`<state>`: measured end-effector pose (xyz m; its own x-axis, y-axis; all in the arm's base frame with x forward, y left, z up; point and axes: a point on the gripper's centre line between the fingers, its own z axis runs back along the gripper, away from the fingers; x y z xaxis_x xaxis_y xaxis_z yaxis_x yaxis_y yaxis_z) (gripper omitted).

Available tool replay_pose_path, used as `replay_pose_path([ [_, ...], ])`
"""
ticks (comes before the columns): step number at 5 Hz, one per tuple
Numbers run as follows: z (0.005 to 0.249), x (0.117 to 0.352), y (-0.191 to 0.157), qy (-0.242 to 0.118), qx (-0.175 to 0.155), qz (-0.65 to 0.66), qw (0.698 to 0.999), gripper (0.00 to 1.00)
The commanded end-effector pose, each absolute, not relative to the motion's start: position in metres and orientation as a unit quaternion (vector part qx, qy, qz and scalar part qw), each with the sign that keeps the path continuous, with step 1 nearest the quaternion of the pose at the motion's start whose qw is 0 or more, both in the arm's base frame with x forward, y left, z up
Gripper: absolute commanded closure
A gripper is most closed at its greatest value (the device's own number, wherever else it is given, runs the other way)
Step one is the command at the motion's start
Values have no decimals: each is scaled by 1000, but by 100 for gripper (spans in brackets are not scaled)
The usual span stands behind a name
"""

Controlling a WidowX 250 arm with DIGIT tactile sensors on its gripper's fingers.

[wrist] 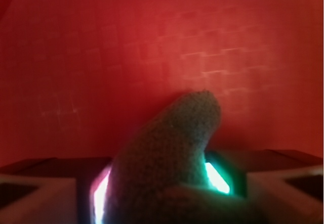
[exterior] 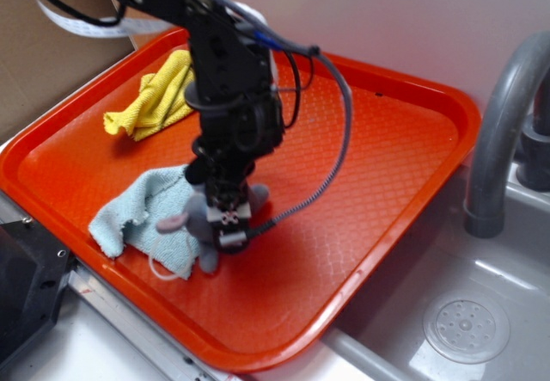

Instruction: Grab the gray animal.

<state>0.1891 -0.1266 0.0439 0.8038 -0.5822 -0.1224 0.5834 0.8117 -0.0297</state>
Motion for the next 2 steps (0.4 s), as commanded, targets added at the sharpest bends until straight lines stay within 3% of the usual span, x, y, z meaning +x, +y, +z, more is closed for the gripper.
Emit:
replay_pose_path([
  [1,123,225,-94,27,22,-86,996,100],
  [2,162,234,-72,1,3,-9,1000,100],
])
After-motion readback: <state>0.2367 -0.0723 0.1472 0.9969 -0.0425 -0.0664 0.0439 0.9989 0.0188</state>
